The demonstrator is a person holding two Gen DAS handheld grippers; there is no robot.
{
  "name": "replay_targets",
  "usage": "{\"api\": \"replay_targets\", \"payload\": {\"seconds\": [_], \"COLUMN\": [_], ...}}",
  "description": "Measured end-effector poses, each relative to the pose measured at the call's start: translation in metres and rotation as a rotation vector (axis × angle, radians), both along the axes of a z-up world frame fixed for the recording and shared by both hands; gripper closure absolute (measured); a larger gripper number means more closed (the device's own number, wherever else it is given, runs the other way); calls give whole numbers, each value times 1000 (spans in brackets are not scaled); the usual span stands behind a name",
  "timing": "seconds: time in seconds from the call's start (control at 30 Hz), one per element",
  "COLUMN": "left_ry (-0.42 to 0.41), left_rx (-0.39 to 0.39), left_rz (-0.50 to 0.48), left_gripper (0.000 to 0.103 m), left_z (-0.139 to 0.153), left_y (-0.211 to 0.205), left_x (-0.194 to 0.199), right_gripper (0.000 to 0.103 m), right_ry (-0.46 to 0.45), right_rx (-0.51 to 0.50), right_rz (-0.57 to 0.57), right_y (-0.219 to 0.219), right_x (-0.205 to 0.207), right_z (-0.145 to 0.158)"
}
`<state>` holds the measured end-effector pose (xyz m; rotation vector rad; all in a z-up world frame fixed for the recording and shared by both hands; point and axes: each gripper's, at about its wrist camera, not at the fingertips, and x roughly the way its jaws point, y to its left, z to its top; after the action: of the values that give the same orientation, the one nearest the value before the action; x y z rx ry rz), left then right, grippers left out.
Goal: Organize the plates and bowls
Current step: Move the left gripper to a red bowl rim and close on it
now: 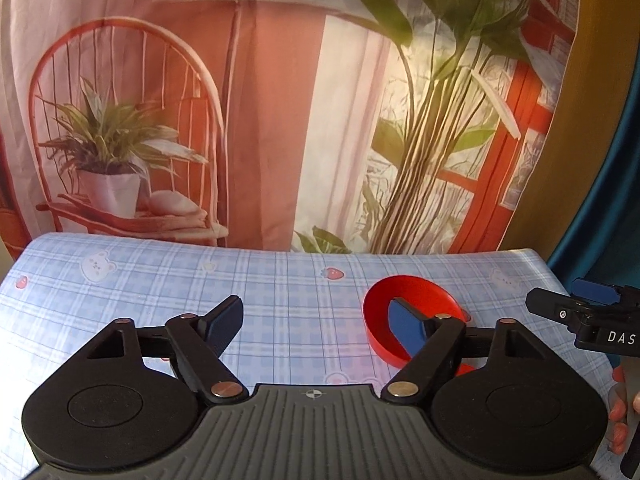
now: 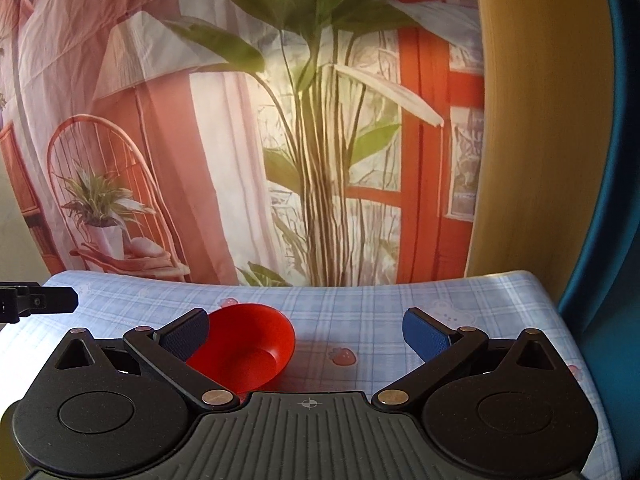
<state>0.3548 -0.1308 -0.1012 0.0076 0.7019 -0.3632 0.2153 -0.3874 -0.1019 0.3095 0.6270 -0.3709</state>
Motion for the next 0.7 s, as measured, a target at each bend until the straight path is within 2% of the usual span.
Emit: {"api": "replay_targets", "payload": {"seconds": [0.13, 0.17, 0.3, 0.37, 0.43, 0.7], "left_ry": [62, 72, 77, 94, 113, 170], "left_rx": [-15, -18, -21, -32, -48, -81], "left_rz": [-40, -55, -97, -105, -109, -112], "left_gripper": [40, 48, 67, 78, 80, 80], "left_z": [-20, -24, -39, -47, -55, -74], "left_y": [-8, -12, -25, -30, -34, -45], "left_x": [17, 21, 28, 33, 37, 49], "right_gripper": [14, 16, 39, 45, 55, 71], "right_ry": [22, 30, 53, 61, 64, 72], "right_rx": [41, 48, 62, 71, 98, 147], "right_rz": [-1, 1, 11, 14, 15, 22], "right_y": [-7, -8, -8, -8, -9, -8], "right_x": [10, 13, 23, 26, 29, 37], "right_z": [-19, -24, -39, -46, -53, -73]}}
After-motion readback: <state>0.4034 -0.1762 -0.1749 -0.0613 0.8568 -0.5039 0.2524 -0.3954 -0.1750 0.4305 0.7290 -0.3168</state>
